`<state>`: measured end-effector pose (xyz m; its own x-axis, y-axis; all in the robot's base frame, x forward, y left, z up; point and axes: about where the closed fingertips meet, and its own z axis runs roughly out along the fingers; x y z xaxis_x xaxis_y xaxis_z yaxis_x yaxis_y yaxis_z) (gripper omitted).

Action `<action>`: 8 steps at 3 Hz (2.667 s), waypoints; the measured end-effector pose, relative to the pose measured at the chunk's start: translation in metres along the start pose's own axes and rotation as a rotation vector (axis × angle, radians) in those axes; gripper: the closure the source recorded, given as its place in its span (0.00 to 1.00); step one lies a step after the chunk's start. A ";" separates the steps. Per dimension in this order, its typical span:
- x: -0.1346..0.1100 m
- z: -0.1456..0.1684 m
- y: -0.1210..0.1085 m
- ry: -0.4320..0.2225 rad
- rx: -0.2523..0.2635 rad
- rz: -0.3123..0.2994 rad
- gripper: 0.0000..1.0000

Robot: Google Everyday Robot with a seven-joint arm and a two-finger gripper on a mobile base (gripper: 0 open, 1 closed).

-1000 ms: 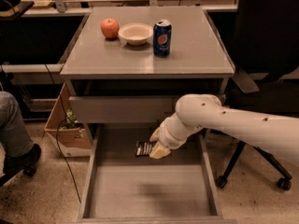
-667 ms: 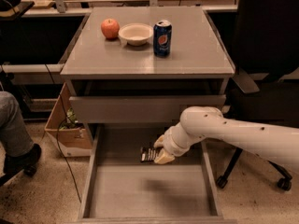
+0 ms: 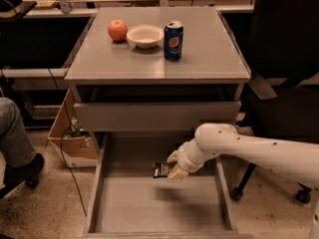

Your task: Place rxbar chocolate into middle drawer

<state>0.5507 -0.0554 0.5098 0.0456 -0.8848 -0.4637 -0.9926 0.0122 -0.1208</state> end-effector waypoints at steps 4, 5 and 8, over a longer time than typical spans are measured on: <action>0.066 0.089 0.011 0.034 -0.002 -0.032 1.00; 0.079 0.101 0.013 0.034 -0.018 -0.038 0.81; 0.077 0.106 0.015 0.026 -0.067 -0.037 0.04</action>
Offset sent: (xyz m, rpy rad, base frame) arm 0.0074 -0.0113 -0.1059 -0.0399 -0.0045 0.0054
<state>0.5510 -0.0737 0.3789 0.0800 -0.8960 -0.4369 -0.9957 -0.0509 -0.0780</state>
